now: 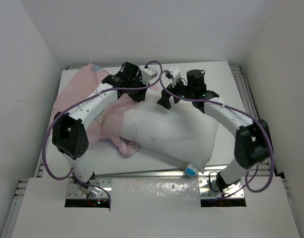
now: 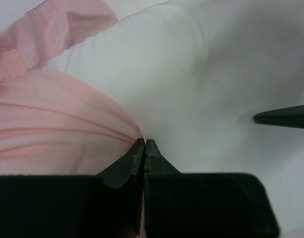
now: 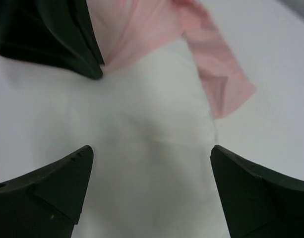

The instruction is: Put the pillow into the pillowcase

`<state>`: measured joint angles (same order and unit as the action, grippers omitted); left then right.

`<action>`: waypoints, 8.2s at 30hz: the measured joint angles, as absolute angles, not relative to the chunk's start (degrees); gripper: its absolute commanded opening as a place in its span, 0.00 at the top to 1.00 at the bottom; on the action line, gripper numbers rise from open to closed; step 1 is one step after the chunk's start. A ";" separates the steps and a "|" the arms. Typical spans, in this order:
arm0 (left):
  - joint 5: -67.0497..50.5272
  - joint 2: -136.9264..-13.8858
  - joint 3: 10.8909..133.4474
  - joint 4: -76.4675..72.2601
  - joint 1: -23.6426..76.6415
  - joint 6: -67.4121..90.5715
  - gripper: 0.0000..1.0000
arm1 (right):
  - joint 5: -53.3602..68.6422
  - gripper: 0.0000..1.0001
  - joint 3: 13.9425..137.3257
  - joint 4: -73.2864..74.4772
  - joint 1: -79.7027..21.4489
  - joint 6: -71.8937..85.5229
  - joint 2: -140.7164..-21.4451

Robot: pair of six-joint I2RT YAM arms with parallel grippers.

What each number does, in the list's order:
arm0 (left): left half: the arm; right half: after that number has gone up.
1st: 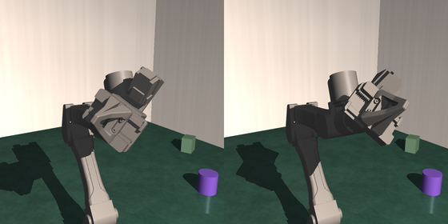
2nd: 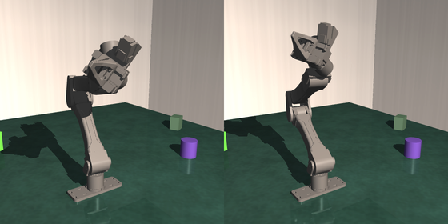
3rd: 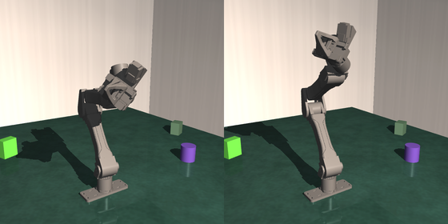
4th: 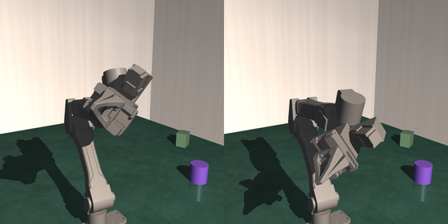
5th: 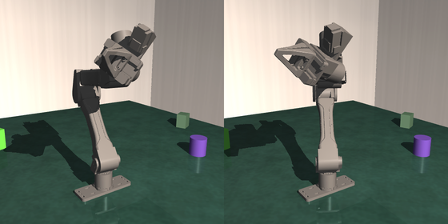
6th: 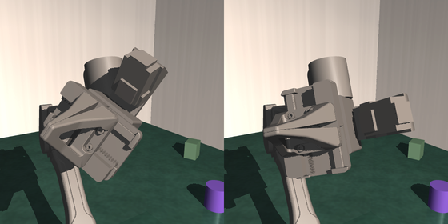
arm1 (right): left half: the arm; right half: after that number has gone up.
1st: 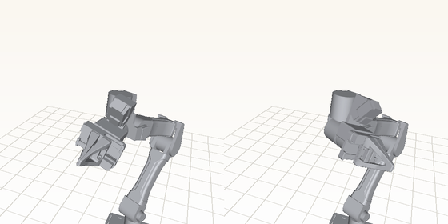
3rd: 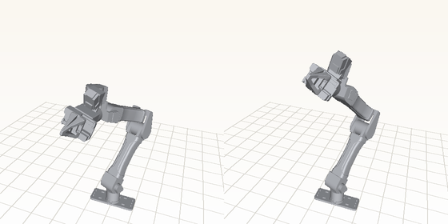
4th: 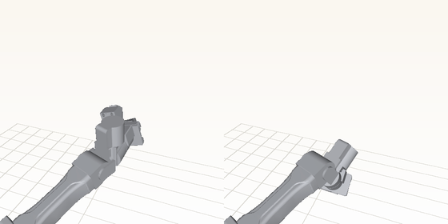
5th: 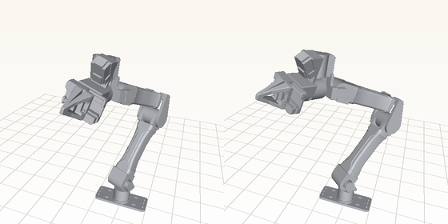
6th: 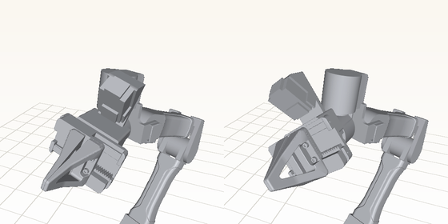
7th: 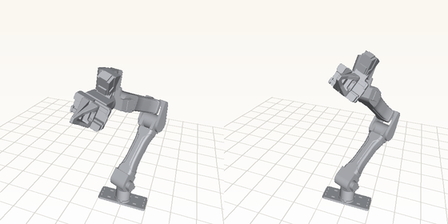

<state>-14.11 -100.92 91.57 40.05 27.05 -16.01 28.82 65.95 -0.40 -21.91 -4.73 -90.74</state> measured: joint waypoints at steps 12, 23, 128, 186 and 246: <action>-8.82 -100.92 94.08 39.92 26.89 -14.48 1.00 | 45.25 0.58 84.12 8.25 -21.80 -5.28 -116.97; -5.50 -106.17 104.07 40.60 28.91 -17.08 1.00 | 32.88 1.00 46.83 -36.25 -30.22 13.72 -96.84; -28.01 -85.10 73.93 51.96 19.09 -32.01 0.34 | -5.37 0.24 51.33 -45.80 -43.81 28.32 -101.93; 2.46 -106.76 107.50 40.77 33.58 -24.73 1.00 | 13.85 1.00 45.47 -38.13 -33.12 20.82 -94.37; -28.32 -86.63 58.52 36.45 -18.00 -8.93 0.24 | -13.19 0.01 59.05 -6.59 -57.08 -11.27 -86.08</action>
